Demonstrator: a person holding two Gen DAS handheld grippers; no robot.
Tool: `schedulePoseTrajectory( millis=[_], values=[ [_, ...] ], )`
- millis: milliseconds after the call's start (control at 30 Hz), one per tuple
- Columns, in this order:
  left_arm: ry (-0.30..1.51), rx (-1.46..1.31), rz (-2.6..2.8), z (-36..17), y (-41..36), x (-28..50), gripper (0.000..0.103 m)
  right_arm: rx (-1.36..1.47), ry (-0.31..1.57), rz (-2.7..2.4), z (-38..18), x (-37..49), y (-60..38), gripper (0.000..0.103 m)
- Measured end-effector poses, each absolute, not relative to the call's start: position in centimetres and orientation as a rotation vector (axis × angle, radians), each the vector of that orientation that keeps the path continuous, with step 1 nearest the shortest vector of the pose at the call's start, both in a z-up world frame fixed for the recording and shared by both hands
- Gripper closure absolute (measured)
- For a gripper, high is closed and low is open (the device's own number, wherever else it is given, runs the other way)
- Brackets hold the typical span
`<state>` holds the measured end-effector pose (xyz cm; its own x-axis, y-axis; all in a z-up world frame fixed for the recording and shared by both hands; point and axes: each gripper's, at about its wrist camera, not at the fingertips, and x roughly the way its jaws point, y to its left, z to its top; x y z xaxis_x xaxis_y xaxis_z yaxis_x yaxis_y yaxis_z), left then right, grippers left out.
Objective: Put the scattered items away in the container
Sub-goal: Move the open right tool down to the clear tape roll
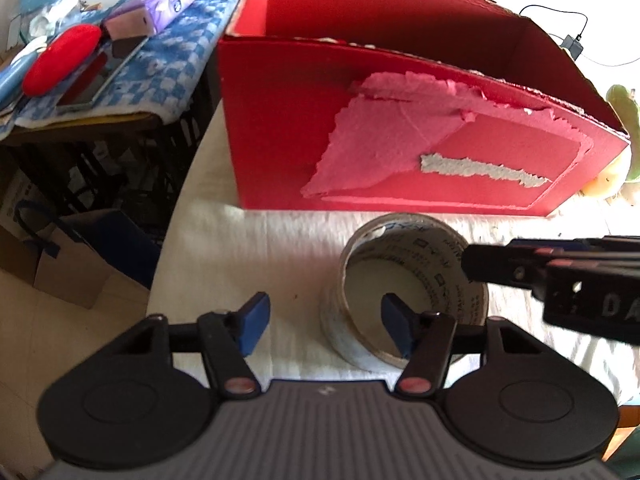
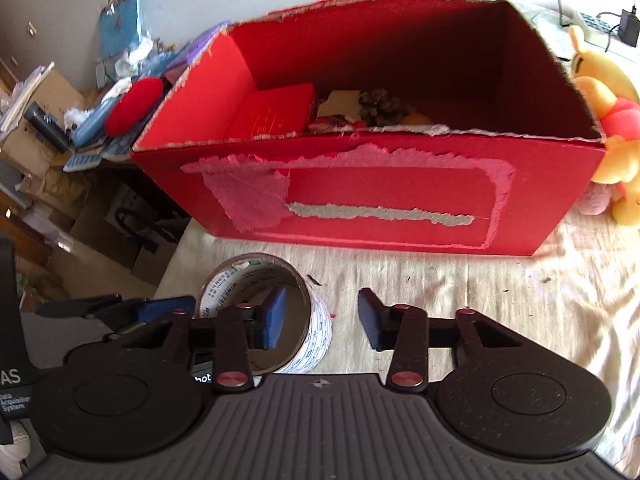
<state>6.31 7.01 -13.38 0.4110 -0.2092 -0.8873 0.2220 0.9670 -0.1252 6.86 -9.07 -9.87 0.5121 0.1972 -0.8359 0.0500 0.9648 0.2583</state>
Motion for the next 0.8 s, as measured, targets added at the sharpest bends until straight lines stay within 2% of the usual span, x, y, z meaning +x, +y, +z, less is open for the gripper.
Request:
schedulePoseTrajectory(
  millis=[133, 167, 333, 600, 800],
  values=[
    [1.136, 0.003, -0.280, -14.0, 7.0, 6.8, 0.040, 0.260, 1.074, 0.115, -10.6, 7.1, -8.9, 0.082],
    [1.133, 0.002, -0.283, -14.0, 7.0, 6.9, 0.040, 0.261, 1.079, 0.114, -10.6, 7.2, -8.9, 0.084],
    [1.126, 0.030, -0.267, -14.4, 6.5, 7.2, 0.032, 0.263, 1.088, 0.123, -10.9, 7.4, -8.9, 0.086],
    [1.111, 0.040, -0.271, -14.7, 5.8, 7.3, 0.012, 0.269, 1.092, 0.138, -11.1, 7.6, -9.1, 0.086],
    [1.123, 0.026, -0.318, -15.0, 5.3, 7.3, 0.008, 0.267, 1.094, 0.143, -11.2, 7.7, -9.2, 0.086]
  ],
)
